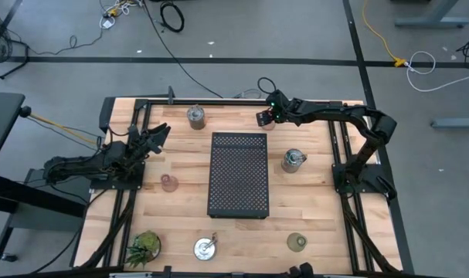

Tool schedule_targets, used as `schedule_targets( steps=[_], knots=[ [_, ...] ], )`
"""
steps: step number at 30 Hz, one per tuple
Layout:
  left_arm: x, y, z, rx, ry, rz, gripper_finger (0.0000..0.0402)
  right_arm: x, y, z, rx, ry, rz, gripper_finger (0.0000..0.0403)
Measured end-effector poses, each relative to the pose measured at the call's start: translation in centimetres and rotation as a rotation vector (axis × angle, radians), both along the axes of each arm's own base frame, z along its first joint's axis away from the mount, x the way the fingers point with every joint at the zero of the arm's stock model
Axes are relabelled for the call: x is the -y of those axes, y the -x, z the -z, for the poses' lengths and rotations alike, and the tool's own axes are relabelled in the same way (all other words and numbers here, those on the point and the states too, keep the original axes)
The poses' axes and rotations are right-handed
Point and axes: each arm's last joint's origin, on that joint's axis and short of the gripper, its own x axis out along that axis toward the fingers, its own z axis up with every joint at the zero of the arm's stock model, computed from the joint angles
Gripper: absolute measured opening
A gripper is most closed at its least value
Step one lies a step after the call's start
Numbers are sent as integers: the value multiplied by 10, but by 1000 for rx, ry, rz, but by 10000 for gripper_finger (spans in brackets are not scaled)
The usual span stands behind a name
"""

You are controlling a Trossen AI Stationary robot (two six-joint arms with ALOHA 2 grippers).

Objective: Pick & Place candle stick holders
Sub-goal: Put the top pink glass candle holder on the shelf

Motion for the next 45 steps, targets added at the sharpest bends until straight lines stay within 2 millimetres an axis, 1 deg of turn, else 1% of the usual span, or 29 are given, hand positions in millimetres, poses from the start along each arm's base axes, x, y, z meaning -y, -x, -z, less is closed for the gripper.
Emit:
schedule_targets(
  steps=[4, 5, 11, 15, 17, 22, 28, 32, 35, 40, 45],
  knots=[
    [0, 0, 0, 0, 0, 0, 287, 0, 0, 0, 5, -6, -5, 169],
    [0, 0, 0, 0, 0, 0, 287, 0, 0, 0, 5, -5, -5, 160],
    [0, 0, 0, 0, 0, 0, 287, 0, 0, 0, 5, -5, -4, 160],
    [0, 0, 0, -1, -1, 0, 287, -2, 3, -6, -17, 6, -5, 160],
    [0, 0, 0, -1, -1, 0, 287, -2, 3, -17, -20, 22, -17, 160],
    [0, 0, 0, -2, -1, 0, 287, -2, 0, -50, -29, 67, -56, 160],
    [0, 0, 0, -4, -1, 0, 287, -8, -4, -115, -14, 160, -130, 160],
    [0, 0, 0, -5, -1, -1, 287, -21, -9, -153, -31, 191, -205, 160],
    [0, 0, 0, -5, -1, 0, 287, -35, -13, -173, -21, 194, -257, 160],
    [0, 0, 0, -5, -1, -1, 287, -73, -22, -187, -37, 162, -356, 160],
    [0, 0, 0, -5, -1, 0, 287, -116, -34, -188, -8, 122, -443, 160]
  ],
)
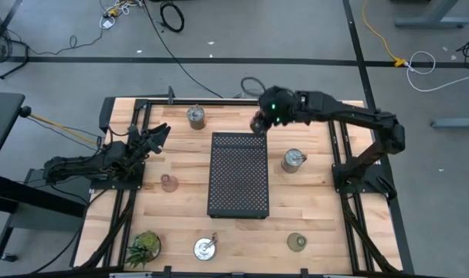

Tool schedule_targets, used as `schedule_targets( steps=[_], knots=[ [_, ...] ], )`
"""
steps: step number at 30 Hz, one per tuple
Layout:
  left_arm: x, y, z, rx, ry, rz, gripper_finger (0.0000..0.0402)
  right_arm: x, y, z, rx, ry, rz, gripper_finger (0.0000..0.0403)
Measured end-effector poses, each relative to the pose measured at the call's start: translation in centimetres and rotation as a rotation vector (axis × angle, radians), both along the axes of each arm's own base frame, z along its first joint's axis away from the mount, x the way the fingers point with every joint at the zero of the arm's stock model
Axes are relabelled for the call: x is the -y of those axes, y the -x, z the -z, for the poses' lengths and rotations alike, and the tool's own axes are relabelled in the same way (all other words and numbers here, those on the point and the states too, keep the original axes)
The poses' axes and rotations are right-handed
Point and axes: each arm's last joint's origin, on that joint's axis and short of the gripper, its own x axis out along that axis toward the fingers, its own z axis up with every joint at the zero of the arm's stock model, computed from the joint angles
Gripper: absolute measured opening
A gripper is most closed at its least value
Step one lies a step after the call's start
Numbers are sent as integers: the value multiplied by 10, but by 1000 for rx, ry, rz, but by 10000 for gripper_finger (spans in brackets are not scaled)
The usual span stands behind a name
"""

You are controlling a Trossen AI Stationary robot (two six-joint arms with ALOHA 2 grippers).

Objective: Pick & Place candle stick holders
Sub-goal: Put the top pink glass candle holder on the shelf

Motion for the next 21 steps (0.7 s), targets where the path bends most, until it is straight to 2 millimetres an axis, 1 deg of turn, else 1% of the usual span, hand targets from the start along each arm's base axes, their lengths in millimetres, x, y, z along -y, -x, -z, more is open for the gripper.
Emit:
schedule_targets(
  steps=[2, 5, 8, 11, 14, 16, 21],
  knots=[
    [0, 0, 0, 0, 0, 0, 287, -17, -3, 0, 3, -5, -33, 160],
    [0, 0, 0, 0, 0, 0, 287, -39, -6, 0, 2, 15, -30, 160],
    [0, 0, 0, 0, 0, 0, 287, -54, -7, 0, 18, 4, -22, 163],
    [0, 0, 0, -6, -5, 0, 287, -64, -10, 3, 32, -19, 1, 163],
    [0, 0, 0, -22, -20, -4, 287, -70, -14, 8, 10, 9, 8, 162],
    [0, 0, 0, -19, -18, -3, 287, -72, -15, 10, 7, -4, 10, 162],
    [0, 0, 0, -17, -17, 0, 287, -74, -23, 22, -29, -35, 29, 162]
  ],
)
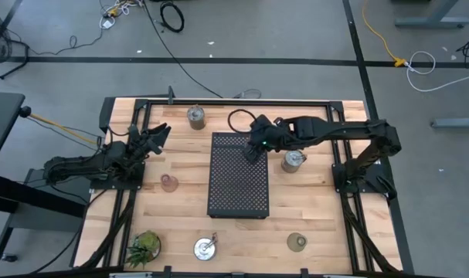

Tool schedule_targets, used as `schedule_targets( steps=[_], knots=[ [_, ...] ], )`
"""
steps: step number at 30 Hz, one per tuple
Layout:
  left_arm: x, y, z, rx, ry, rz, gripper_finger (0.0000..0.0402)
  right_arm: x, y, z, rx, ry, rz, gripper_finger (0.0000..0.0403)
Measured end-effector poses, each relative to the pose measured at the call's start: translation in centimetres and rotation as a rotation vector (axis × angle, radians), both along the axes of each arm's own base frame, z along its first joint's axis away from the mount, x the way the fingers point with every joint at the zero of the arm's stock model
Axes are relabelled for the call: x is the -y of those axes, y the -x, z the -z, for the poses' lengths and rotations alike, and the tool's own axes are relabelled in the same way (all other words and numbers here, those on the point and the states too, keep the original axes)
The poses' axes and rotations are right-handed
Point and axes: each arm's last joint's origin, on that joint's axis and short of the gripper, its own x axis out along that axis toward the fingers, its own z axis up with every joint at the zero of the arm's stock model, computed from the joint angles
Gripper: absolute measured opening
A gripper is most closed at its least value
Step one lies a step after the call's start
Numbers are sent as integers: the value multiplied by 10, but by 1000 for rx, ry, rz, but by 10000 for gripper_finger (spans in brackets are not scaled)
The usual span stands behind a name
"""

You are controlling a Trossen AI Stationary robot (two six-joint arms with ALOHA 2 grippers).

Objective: Pick & Place candle stick holders
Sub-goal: Put the top pink glass candle holder on the shelf

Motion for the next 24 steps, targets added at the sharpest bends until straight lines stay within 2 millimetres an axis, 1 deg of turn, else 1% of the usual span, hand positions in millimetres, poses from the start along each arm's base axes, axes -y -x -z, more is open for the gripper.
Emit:
schedule_targets(
  steps=[4, 14, 24],
  knots=[
    [0, 0, 0, -1, -2, 8, 287, -1, -1, 4, -21, 21, 7, 162],
    [0, 0, 0, -1, -1, 8, 287, 6, -1, 6, -43, 20, 33, 163],
    [0, 0, 0, -1, -1, 5, 287, 23, -1, 6, -32, 10, 94, 164]
  ],
)
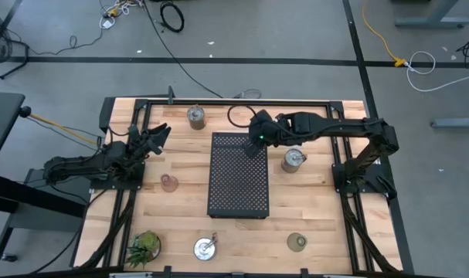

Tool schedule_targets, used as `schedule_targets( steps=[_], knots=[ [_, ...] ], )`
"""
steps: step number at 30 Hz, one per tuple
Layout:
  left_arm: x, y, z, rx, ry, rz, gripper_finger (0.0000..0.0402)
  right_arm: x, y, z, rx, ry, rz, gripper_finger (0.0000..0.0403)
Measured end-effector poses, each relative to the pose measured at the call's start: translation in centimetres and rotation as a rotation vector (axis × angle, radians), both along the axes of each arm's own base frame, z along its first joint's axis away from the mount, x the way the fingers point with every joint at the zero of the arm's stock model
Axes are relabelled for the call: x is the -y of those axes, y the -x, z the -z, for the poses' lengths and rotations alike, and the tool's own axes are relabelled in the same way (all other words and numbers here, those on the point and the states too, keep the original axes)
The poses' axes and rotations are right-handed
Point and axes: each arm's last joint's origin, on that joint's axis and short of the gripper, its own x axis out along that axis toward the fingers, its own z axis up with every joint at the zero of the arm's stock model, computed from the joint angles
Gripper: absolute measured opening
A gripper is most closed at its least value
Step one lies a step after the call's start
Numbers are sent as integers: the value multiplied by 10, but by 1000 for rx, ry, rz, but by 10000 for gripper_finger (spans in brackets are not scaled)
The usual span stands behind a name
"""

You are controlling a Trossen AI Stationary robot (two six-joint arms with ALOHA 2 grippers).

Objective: Pick & Place candle stick holders
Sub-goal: Put the top pink glass candle holder on the shelf

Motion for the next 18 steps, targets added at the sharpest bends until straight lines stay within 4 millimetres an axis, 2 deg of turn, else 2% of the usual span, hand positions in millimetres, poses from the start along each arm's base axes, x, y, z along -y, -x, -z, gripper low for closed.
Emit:
schedule_targets(
  steps=[7, 14, 18],
  knots=[
    [0, 0, 0, 0, 0, 0, 287, 4, -2, 0, 16, -16, -6, 164],
    [0, 0, 0, -2, 0, -1, 287, 8, -8, 22, 19, -76, -21, 164],
    [0, 0, 1, -15, 1, -1, 287, 7, -6, 27, 16, -76, -11, 164]
  ],
)
